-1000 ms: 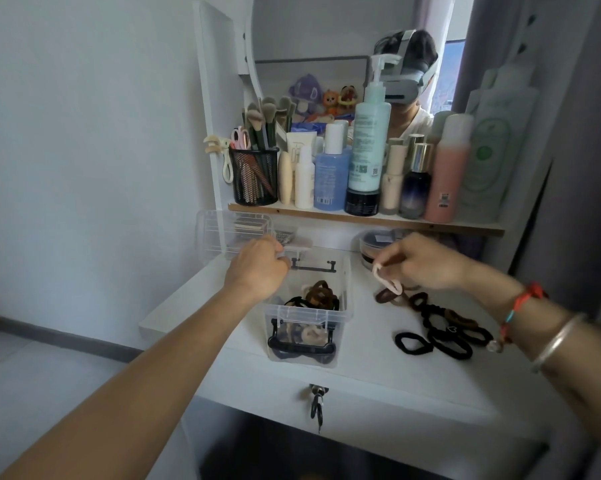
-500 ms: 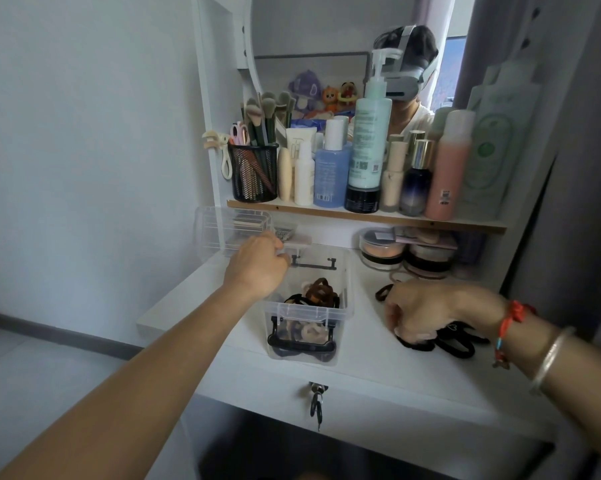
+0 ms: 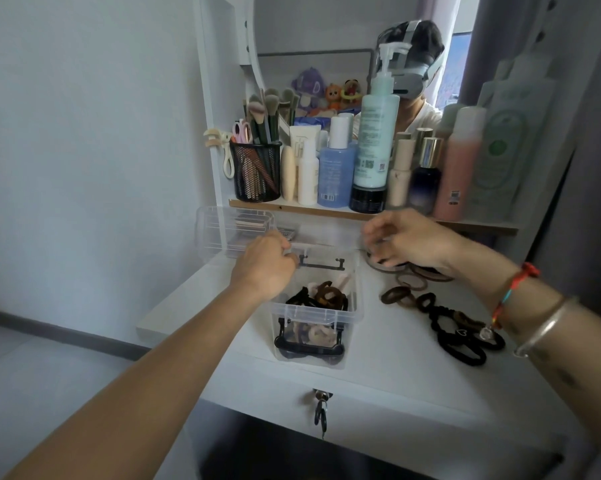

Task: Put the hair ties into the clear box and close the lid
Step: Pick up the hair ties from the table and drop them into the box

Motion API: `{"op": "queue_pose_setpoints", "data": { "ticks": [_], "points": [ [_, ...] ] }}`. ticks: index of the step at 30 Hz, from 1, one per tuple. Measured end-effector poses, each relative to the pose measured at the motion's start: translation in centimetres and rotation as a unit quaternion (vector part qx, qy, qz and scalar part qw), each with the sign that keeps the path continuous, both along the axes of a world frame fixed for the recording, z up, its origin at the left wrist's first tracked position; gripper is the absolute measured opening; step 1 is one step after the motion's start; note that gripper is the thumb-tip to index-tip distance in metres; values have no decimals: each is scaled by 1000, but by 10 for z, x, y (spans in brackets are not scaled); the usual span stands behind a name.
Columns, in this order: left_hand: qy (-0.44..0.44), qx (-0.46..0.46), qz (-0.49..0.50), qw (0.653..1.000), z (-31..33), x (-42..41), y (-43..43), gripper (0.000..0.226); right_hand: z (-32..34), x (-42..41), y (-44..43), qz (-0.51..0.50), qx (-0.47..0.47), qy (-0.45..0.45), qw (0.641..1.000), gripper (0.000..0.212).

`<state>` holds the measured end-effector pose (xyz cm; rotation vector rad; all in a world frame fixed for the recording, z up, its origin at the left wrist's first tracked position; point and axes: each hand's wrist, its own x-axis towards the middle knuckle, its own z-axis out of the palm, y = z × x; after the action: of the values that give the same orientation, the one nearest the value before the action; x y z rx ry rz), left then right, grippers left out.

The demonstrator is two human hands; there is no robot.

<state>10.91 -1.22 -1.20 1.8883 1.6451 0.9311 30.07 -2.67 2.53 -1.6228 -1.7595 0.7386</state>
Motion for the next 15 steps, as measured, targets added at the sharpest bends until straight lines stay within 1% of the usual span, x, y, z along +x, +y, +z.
{"op": "queue_pose_setpoints", "data": {
  "ticks": [1,3,4,5,7,8,10,11,12,14,15],
  "points": [
    [-3,0,0,1000,0,1,2,27,-8,5,2,-30,15,-100,994,22],
    [-10,3,-1,1000,-1,4,5,28,-28,16,7,-55,1,-274,960,24],
    [-12,3,-1,1000,-1,5,7,28,-38,19,7,-65,-34,-315,946,28],
    [-13,4,-2,1000,-1,6,8,28,-46,22,9,-77,-68,-326,940,31],
    [-8,3,-5,1000,-1,9,12,29,-56,25,11,-92,-95,-318,939,31],
    [-5,3,-7,1000,-1,10,14,30,-58,27,14,-95,-90,-283,950,28],
    [-3,3,-11,1000,-2,11,18,30,-56,30,20,-97,-74,-154,980,11],
    [-3,4,-12,1000,-2,12,21,30,-53,33,24,-108,-58,-108,987,7],
    [-5,4,-13,1000,-3,12,22,30,-49,35,28,-123,-36,-78,989,10],
    [-11,4,-15,1000,-3,15,26,30,-47,46,37,-170,18,-51,984,15],
    [-11,5,-14,1000,-3,16,27,29,-49,50,40,-198,37,-65,977,15]
  ]
}}
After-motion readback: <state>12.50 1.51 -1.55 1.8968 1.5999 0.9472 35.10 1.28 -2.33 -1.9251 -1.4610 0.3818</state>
